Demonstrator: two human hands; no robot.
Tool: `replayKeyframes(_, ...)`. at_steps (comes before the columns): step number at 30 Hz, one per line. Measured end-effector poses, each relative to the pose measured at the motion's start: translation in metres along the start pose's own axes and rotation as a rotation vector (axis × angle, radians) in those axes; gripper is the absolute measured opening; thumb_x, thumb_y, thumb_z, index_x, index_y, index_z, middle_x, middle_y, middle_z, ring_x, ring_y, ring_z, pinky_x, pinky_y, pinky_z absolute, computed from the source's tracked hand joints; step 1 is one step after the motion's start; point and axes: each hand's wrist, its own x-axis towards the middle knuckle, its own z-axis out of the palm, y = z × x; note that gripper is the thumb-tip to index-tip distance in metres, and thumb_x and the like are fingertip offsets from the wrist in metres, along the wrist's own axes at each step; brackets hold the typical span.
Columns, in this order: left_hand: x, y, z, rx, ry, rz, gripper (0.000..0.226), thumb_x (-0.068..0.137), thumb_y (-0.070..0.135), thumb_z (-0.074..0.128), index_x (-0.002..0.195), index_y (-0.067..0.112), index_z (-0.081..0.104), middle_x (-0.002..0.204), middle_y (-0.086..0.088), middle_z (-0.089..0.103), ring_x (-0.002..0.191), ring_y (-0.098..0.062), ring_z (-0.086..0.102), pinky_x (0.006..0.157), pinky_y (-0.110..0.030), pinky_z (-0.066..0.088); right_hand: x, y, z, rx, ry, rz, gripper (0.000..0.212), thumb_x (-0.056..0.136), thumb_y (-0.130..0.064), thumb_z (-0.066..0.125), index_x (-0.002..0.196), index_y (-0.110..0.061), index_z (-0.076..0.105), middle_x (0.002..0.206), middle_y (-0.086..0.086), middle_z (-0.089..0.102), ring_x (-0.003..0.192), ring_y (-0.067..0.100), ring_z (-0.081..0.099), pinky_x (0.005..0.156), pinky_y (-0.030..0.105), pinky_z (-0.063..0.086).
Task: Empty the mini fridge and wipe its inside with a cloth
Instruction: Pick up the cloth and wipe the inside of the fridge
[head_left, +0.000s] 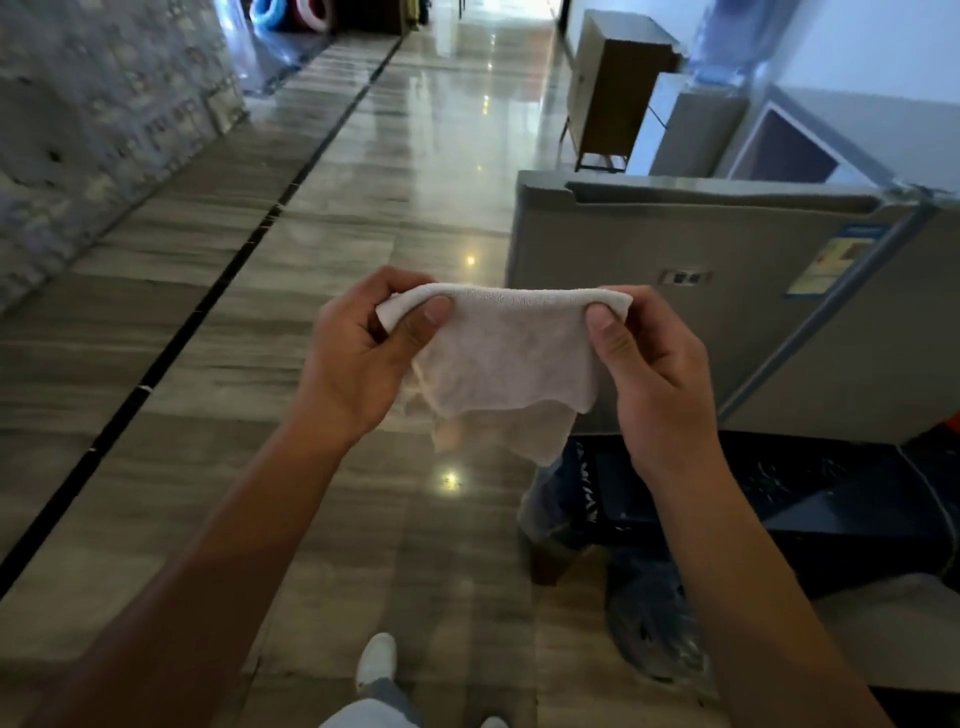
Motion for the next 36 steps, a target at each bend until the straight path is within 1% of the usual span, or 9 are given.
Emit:
replayKeyframes(6, 0.018, -0.030, -0.075, 0.022, 0.114, -0.016, 0.011, 0.089, 0.020, 0.069, 0.089, 0.030, 0.066, 0.076, 0.027, 0.070, 0.071, 0.008, 0.066, 0.062, -0.010, 0.048, 0.028, 0.003, 0.090, 0.007, -0.002, 0.052, 0.014, 0.101, -0.018, 0.055, 0.095, -0.009, 0.065, 0.074, -0.009, 0.060, 0.066, -0.003, 0.054, 0.058, 0.011, 0.044)
replayKeyframes(8, 0.027, -0.048, -0.103, 0.036, 0.115, -0.040, 0.005, 0.088, 0.022, 0.069, 0.091, 0.026, 0.068, 0.076, 0.026, 0.070, 0.071, 0.007, 0.066, 0.062, -0.010, 0.048, 0.040, 0.005, 0.120, -0.030, 0.014, 0.012, 0.010, 0.100, -0.020, 0.057, 0.096, -0.020, 0.066, 0.074, -0.011, 0.062, 0.066, -0.003, 0.057, 0.058, 0.011, 0.045)
replayKeyframes(12, 0.062, -0.084, -0.169, 0.046, 0.074, -0.065, 0.005, 0.088, 0.019, 0.070, 0.092, 0.021, 0.070, 0.075, 0.026, 0.071, 0.070, 0.007, 0.066, 0.063, -0.008, 0.047, 0.072, 0.013, 0.190, -0.028, -0.005, -0.011, 0.022, 0.096, -0.027, 0.059, 0.112, -0.040, 0.066, 0.075, 0.007, 0.063, 0.061, 0.005, 0.057, 0.054, 0.018, 0.052)
replayKeyframes(14, 0.081, -0.093, -0.195, 0.037, 0.043, -0.076, 0.005, 0.086, 0.023, 0.069, 0.089, 0.027, 0.069, 0.073, 0.028, 0.070, 0.070, 0.009, 0.066, 0.063, -0.007, 0.046, 0.087, 0.016, 0.217, -0.045, 0.017, -0.028, 0.017, 0.094, -0.027, 0.060, 0.108, -0.031, 0.069, 0.073, -0.004, 0.067, 0.061, 0.005, 0.061, 0.053, 0.020, 0.052)
replayKeyframes(17, 0.117, -0.109, -0.227, 0.030, -0.034, -0.073, 0.007, 0.084, 0.029, 0.067, 0.090, 0.031, 0.070, 0.076, 0.027, 0.072, 0.072, 0.008, 0.067, 0.064, -0.008, 0.047, 0.113, 0.023, 0.253, -0.021, 0.077, -0.006, 0.011, 0.094, -0.029, 0.062, 0.101, -0.028, 0.070, 0.078, 0.002, 0.070, 0.065, 0.026, 0.065, 0.052, 0.041, 0.056)
replayKeyframes(19, 0.141, -0.123, -0.237, -0.011, -0.054, -0.074, 0.008, 0.086, 0.023, 0.068, 0.090, 0.029, 0.071, 0.077, 0.025, 0.073, 0.073, 0.007, 0.068, 0.065, -0.010, 0.049, 0.132, 0.028, 0.269, 0.012, 0.112, 0.015, 0.010, 0.092, -0.030, 0.062, 0.099, -0.027, 0.069, 0.077, -0.009, 0.072, 0.067, 0.010, 0.068, 0.054, 0.028, 0.057)
replayKeyframes(22, 0.180, -0.149, -0.237, -0.043, -0.098, -0.080, 0.010, 0.088, 0.020, 0.068, 0.094, 0.026, 0.073, 0.083, 0.023, 0.075, 0.080, 0.005, 0.070, 0.071, -0.013, 0.050, 0.167, 0.044, 0.281, -0.014, 0.190, 0.011, 0.010, 0.089, -0.030, 0.062, 0.097, -0.028, 0.068, 0.079, -0.022, 0.071, 0.073, -0.002, 0.067, 0.059, 0.012, 0.051)
replayKeyframes(32, 0.355, -0.234, -0.170, -0.100, -0.287, 0.020, 0.011, 0.089, 0.016, 0.068, 0.096, 0.022, 0.075, 0.089, 0.013, 0.078, 0.083, -0.002, 0.071, 0.073, -0.018, 0.053, 0.310, 0.131, 0.262, -0.040, 0.407, -0.003, 0.009, 0.095, -0.019, 0.061, 0.098, -0.023, 0.069, 0.082, -0.020, 0.071, 0.075, -0.003, 0.066, 0.061, 0.011, 0.050)
replayKeyframes(36, 0.429, -0.263, -0.119, -0.172, -0.399, 0.037, 0.009, 0.088, 0.025, 0.071, 0.095, 0.029, 0.076, 0.088, 0.014, 0.077, 0.082, -0.003, 0.070, 0.074, -0.020, 0.051, 0.363, 0.157, 0.232, -0.096, 0.559, 0.046, 0.009, 0.094, -0.032, 0.062, 0.097, -0.031, 0.070, 0.081, -0.013, 0.069, 0.070, 0.004, 0.064, 0.057, 0.020, 0.051)
